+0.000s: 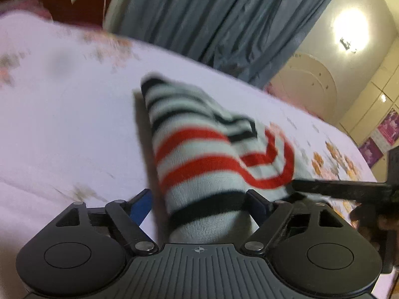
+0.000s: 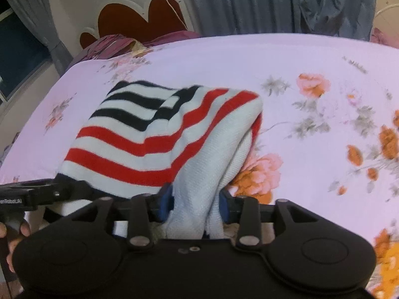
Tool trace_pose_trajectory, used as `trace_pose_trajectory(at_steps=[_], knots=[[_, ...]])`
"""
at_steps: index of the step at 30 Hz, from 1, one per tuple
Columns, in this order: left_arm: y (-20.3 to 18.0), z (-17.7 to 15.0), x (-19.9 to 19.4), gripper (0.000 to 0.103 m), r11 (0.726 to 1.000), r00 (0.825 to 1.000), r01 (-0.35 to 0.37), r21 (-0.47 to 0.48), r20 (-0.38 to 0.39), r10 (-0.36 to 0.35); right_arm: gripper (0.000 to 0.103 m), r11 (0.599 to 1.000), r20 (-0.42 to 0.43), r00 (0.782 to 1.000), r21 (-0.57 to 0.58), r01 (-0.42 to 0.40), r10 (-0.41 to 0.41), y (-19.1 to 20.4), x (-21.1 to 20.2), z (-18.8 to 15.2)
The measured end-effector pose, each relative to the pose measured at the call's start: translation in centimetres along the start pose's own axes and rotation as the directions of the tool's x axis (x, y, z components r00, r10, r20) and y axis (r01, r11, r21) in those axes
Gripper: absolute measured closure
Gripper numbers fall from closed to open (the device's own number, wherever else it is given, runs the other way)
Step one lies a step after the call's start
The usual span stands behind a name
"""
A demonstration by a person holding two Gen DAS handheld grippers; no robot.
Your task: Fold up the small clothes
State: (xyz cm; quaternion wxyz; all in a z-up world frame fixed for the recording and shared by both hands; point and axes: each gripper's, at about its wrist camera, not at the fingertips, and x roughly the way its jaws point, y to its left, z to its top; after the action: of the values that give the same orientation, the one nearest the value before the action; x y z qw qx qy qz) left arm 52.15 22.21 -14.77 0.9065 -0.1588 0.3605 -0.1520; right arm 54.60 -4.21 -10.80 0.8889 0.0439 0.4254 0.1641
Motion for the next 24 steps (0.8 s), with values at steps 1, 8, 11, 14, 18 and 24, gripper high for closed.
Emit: trace_pose_trajectory(at_steps=[1,8,11,14,18,24], knots=[[0.0,0.6,-0.8,0.023,1.0,0.999,-0.018,0.004,0.041,0.018,0.051,1.0,0.04,0.999,-0.004,0.011,-0.01,0.0,-0.8,0.3],[-2.3,5.7,1.3,0.047,0.991,0.996,0.062,0.115,0.054,-0.069,0.084,0.999,0.078,0.997,-0.044,0.022,-0.019,0.4,0.3,4.6],[-3.1,5.6,4.6,0.057,0.987,0.998,0.051,0.154,-0.044,-0.045,0.082,0.99,-0.001,0.998,-0.125,0.057,-0.058,1.2,3.1,4.9],[-3.1,5.2,6.2,0.069,0.987,0.998,0.007,0.159,-0.069,0.004,0.103,0.974,-0.038,0.986,-0.167,0.152,-0.16,0.8,5.7,4.5],[-2.7,5.4,7.0,0.07,0.994,0.997,0.003,0.11,-0.072,0.004,0.103,0.98,-0.022,0.988,-0.128,0.151,-0.155,-0.2,6.5,4.2],[-3.9,4.4,3.2,0.069,0.989,1.0,-0.01,0.145,0.003,0.01,0.053,0.995,0.039,0.994,0.013,0.099,-0.1,-1.2,2.6,4.1]])
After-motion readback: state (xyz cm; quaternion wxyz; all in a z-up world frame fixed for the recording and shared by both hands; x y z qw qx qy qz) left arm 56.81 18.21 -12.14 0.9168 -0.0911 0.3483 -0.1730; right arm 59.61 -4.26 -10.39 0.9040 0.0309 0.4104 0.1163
